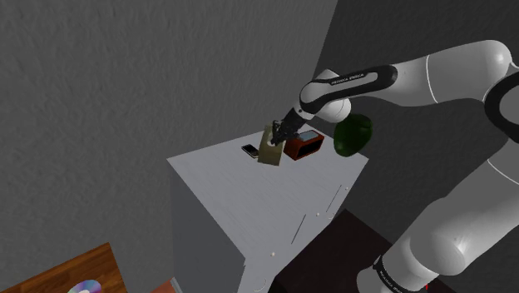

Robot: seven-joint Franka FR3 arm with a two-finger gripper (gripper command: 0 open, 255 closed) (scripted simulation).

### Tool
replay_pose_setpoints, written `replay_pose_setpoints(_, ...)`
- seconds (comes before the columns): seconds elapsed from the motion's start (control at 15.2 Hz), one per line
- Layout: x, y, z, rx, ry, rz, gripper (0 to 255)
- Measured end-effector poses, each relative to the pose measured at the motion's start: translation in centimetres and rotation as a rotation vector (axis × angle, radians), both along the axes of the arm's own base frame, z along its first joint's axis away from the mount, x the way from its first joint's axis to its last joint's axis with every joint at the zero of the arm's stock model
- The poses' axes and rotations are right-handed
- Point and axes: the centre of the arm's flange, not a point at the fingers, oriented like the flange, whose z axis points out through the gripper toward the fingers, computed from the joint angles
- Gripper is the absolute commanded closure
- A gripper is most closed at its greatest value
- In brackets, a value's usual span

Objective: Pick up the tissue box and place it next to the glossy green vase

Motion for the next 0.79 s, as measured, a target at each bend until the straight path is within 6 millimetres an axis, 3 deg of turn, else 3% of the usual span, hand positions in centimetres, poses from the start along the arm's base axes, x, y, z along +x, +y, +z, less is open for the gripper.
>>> replay_pose_setpoints(0.79,-0.1,0.0,6.4,0.0,0.0,0.0,255)
